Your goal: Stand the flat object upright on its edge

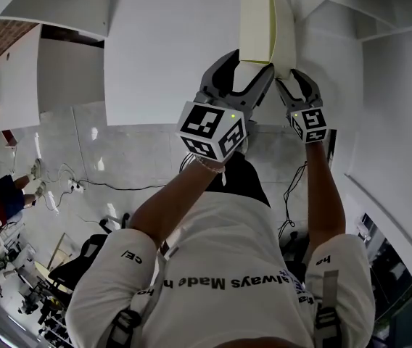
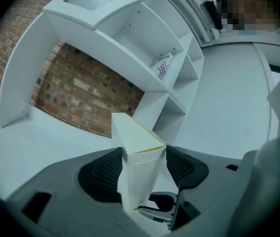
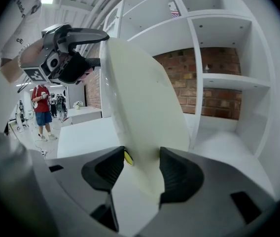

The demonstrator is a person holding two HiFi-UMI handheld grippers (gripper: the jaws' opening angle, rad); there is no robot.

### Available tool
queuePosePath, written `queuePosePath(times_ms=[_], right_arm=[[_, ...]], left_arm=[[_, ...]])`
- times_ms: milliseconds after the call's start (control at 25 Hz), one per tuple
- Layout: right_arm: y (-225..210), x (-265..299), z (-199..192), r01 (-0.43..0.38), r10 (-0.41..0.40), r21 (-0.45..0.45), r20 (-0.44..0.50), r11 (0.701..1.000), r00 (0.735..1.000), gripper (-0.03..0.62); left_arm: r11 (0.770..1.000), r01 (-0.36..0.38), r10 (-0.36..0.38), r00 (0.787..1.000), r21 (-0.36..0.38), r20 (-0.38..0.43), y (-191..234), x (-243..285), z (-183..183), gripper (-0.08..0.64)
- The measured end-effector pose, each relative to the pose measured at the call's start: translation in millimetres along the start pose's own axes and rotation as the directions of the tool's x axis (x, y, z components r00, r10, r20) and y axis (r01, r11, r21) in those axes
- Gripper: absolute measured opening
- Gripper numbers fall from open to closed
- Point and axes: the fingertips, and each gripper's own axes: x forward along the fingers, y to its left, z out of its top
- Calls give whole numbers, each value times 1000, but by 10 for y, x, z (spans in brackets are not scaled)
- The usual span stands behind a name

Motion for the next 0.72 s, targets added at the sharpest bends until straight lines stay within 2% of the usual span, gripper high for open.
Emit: queuePosePath(times_ms=[320,720], right_arm=[[-375,92,34,139,-141,120,15,983,990,196],[-773,302,117,233,-241,215,11,948,970,178]], left_arm=[[992,114,-113,993,44,-18,-259,491,91,279],[957,268,-262,963,110,-64,-499,1055,144,278]])
